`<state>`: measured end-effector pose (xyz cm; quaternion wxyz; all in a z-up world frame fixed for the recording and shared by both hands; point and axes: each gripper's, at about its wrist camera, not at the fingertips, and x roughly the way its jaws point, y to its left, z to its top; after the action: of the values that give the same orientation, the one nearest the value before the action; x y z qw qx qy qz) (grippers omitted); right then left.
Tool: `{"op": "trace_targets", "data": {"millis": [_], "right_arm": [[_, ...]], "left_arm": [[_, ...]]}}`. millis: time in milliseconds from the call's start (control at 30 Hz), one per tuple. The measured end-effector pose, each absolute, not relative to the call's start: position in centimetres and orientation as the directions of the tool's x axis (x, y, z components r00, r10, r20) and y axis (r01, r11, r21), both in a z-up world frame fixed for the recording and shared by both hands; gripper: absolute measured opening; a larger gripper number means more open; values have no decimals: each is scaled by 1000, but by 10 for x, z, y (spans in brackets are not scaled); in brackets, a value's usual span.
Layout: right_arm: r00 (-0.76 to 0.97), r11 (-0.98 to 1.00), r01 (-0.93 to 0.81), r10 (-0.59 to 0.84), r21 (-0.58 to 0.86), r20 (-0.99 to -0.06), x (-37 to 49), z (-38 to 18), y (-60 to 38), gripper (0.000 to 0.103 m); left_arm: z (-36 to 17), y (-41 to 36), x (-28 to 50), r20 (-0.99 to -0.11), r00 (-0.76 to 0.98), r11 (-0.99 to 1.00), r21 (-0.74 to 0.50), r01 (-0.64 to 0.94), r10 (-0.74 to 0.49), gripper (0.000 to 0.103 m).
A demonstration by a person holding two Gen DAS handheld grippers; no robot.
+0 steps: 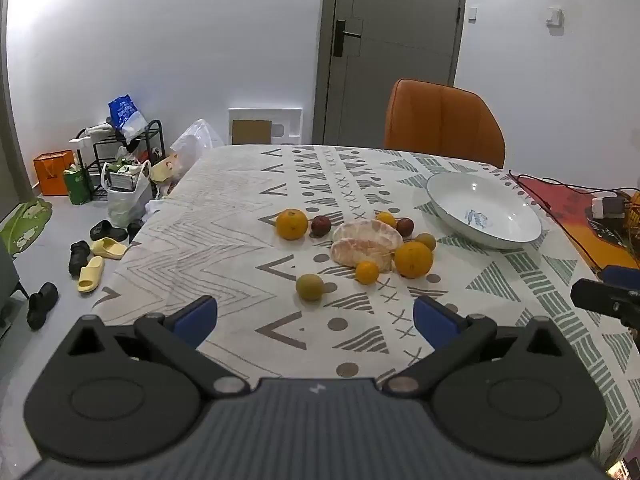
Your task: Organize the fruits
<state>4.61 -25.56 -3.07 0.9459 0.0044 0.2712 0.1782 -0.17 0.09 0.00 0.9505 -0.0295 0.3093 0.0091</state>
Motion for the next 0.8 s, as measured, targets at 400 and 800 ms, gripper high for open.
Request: {"op": "trace_targets", "data": {"millis": [400,800], "right_arm": [[798,944,-324,308,61,-518,45,-28,-250,103],[799,938,-342,322,57,-507,42,-25,-254,103]], "left_arm": [[7,0,-6,-576,817,998,-68,-20,-22,103],[8,-1,-7,-563,826,998,-61,-16,-21,103]]}}
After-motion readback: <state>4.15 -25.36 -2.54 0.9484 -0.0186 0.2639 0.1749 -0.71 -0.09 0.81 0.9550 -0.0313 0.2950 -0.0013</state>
